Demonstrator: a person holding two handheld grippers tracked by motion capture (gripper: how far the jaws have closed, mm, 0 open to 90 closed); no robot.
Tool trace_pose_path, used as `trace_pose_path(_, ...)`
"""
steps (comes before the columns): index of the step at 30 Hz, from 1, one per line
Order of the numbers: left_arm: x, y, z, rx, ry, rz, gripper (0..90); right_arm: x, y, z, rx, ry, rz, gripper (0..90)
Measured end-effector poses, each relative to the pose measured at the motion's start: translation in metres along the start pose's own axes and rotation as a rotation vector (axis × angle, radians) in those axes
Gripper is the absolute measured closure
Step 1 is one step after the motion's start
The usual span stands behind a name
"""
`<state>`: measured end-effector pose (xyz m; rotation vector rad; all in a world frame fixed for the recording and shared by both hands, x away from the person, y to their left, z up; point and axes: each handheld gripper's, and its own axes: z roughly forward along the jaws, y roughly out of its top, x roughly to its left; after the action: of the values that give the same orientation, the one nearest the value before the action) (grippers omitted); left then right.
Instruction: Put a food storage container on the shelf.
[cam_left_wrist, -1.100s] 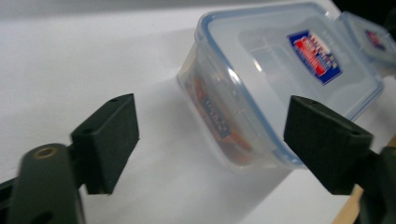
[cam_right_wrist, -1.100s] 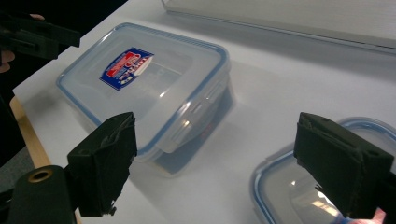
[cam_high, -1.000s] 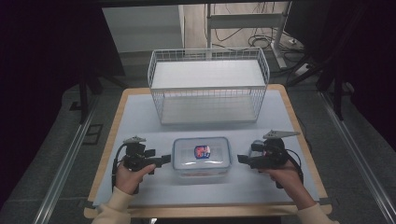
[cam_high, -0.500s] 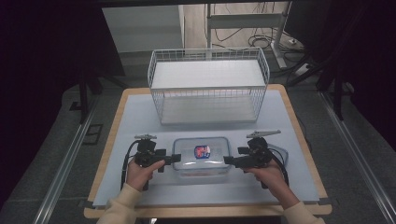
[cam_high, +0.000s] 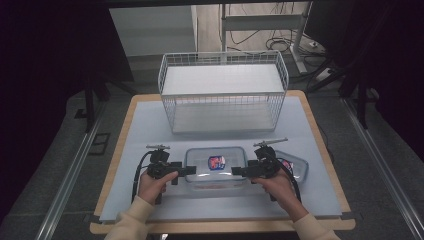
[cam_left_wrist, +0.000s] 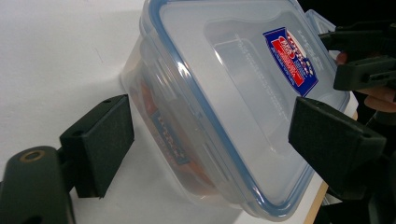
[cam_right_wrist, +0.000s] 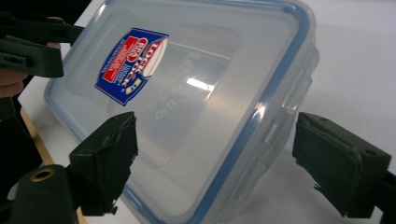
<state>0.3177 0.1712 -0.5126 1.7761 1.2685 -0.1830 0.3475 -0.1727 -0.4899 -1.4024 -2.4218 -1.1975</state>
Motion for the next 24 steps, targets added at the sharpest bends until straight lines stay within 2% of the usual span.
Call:
trace_pose_path(6,0.001,-0.002,0.003,0.009,-0.018,-0.006,16.4,-0.006,0.002,0.003,0.022,0.036,0.057,14.1)
trace_pose_path(10,0.001,-0.002,0.004,0.011,-0.036,-0.009,19.6,-0.004,0.002,0.004,0.025,0.037,0.051,12.8)
trace_pose_path(11,0.001,-0.002,0.004,0.013,-0.053,-0.014,21.0,-0.004,0.002,0.005,0.026,0.034,0.052,12.5)
trace_pose_path(14,0.001,-0.002,0.005,0.016,-0.055,-0.020,23.0,-0.003,0.002,0.005,0.028,0.030,0.057,12.6)
trace_pose_path(16,0.002,-0.003,0.006,0.015,-0.073,-0.037,24.2,-0.004,0.002,0.004,0.024,0.034,0.068,15.6)
trace_pose_path(17,0.001,-0.003,0.005,0.011,-0.071,-0.040,25.5,-0.006,0.002,0.002,0.017,0.044,0.095,19.7)
trace_pose_path(22,-0.002,-0.005,0.002,-0.010,-0.062,-0.042,28.9,-0.011,0.000,-0.003,-0.006,0.074,0.122,26.8)
trace_pose_path(24,-0.004,-0.008,-0.001,-0.024,-0.059,-0.041,31.3,-0.012,-0.001,-0.005,-0.014,0.081,0.118,29.0)
